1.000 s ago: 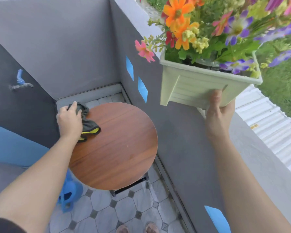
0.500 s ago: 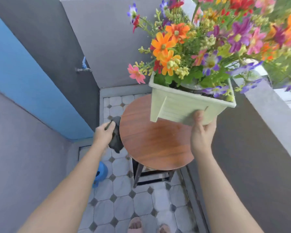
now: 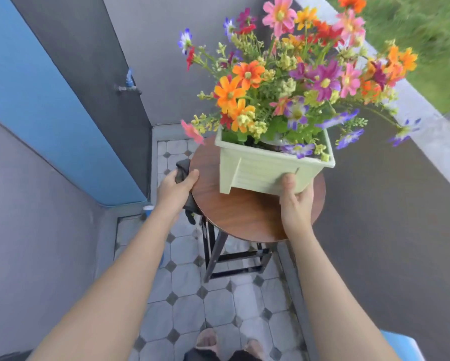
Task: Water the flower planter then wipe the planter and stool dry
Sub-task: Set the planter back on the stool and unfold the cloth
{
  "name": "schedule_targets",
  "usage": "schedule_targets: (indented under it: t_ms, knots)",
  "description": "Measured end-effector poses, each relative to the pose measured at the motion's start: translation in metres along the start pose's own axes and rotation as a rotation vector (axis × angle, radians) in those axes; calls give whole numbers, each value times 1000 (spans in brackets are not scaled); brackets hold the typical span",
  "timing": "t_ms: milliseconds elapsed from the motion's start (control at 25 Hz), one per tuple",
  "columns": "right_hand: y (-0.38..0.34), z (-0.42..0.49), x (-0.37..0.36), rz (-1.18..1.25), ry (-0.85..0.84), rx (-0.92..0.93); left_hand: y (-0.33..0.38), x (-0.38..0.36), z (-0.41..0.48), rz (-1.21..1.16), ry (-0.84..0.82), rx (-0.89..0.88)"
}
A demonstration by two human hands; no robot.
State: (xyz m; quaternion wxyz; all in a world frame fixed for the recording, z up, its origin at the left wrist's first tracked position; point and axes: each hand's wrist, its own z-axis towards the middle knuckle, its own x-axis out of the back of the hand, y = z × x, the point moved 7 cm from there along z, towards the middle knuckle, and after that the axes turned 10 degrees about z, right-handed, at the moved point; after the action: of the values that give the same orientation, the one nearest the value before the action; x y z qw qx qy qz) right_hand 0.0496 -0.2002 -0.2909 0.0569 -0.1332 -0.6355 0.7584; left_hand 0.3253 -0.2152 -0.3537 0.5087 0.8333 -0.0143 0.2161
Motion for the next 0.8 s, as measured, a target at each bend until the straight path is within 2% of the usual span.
schedule_targets:
  t_ms: [120, 320, 480, 800]
  knots:
    - [-5, -6, 4, -65, -12, -14, -2, 1, 2, 32, 20, 0]
    - [-12, -14, 14, -142, 74, -59, 3, 2, -2, 38, 26, -11]
    - [-15, -22, 18, -184, 48, -39, 7, -2, -7, 5, 68, -27]
    - [-16, -35, 17, -155, 83, -65, -1, 4, -13, -2, 125, -34]
